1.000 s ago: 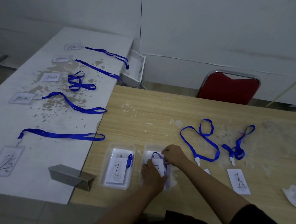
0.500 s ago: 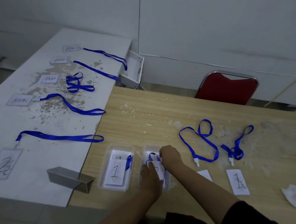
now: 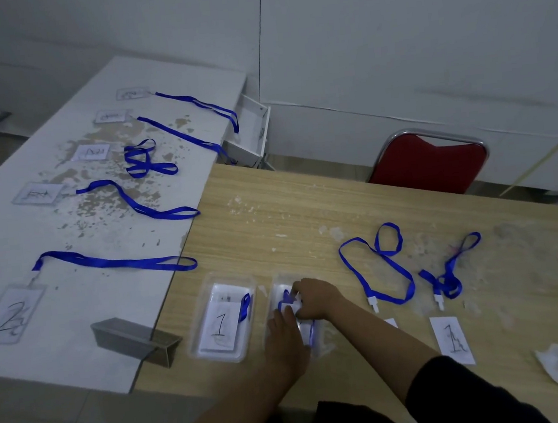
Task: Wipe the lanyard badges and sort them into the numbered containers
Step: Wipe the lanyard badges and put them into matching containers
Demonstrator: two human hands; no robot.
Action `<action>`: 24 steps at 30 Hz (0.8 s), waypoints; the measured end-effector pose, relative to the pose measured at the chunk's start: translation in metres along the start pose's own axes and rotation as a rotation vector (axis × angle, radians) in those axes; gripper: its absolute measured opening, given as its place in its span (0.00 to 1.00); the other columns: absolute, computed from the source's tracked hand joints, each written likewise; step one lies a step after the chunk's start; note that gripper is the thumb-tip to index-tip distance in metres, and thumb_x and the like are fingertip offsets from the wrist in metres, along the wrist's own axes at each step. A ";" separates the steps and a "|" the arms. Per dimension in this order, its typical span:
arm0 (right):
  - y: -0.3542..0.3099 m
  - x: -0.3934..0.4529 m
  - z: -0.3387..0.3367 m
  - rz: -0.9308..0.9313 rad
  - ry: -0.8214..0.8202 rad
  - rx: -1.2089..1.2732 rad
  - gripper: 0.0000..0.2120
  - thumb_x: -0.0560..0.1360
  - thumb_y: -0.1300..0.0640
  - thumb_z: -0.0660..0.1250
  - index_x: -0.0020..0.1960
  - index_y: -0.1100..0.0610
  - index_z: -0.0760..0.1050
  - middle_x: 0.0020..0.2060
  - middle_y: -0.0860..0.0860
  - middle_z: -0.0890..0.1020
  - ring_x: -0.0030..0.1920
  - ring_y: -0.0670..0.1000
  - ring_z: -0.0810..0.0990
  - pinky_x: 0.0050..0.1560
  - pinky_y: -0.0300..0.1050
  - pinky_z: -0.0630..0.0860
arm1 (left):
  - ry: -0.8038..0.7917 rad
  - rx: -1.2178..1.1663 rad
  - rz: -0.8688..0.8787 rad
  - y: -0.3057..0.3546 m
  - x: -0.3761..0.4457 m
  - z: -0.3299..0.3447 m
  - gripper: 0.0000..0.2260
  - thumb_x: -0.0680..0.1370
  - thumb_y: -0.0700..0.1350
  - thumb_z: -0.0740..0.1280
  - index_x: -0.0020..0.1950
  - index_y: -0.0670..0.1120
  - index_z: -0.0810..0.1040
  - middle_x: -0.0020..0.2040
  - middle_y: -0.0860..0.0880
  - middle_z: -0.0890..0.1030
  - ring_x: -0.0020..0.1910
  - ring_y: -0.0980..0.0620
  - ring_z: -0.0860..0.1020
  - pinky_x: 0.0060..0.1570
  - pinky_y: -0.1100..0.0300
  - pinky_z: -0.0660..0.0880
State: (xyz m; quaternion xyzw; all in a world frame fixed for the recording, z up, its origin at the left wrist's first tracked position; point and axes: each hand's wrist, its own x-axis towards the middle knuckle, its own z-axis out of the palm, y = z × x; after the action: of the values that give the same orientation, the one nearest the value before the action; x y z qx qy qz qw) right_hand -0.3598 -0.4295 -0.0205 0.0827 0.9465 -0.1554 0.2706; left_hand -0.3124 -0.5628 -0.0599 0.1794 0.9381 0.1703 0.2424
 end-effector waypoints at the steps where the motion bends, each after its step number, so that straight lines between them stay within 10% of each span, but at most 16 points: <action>1: -0.001 0.000 0.000 0.011 -0.007 -0.014 0.24 0.72 0.49 0.68 0.66 0.52 0.72 0.62 0.53 0.76 0.61 0.55 0.76 0.57 0.48 0.74 | 0.006 0.002 0.009 0.000 0.001 0.000 0.44 0.75 0.57 0.68 0.79 0.43 0.44 0.78 0.42 0.53 0.77 0.45 0.56 0.74 0.53 0.58; 16: -0.005 0.007 -0.005 0.116 -0.092 -0.027 0.19 0.75 0.49 0.64 0.62 0.59 0.74 0.57 0.55 0.80 0.55 0.56 0.79 0.52 0.50 0.76 | -0.040 0.052 0.035 -0.005 0.008 0.000 0.47 0.74 0.59 0.70 0.79 0.46 0.42 0.79 0.41 0.47 0.78 0.44 0.51 0.75 0.50 0.56; 24: 0.005 -0.001 0.004 0.133 0.181 0.140 0.16 0.76 0.60 0.63 0.63 0.56 0.76 0.62 0.55 0.75 0.61 0.55 0.76 0.59 0.47 0.74 | -0.045 0.081 0.060 -0.007 0.010 -0.004 0.45 0.76 0.59 0.68 0.79 0.46 0.41 0.79 0.42 0.48 0.78 0.44 0.53 0.74 0.51 0.60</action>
State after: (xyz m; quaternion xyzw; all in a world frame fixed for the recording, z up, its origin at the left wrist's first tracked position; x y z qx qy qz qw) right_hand -0.3555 -0.4257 -0.0242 0.1777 0.9462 -0.1948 0.1875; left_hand -0.3242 -0.5658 -0.0635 0.2207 0.9328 0.1355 0.2506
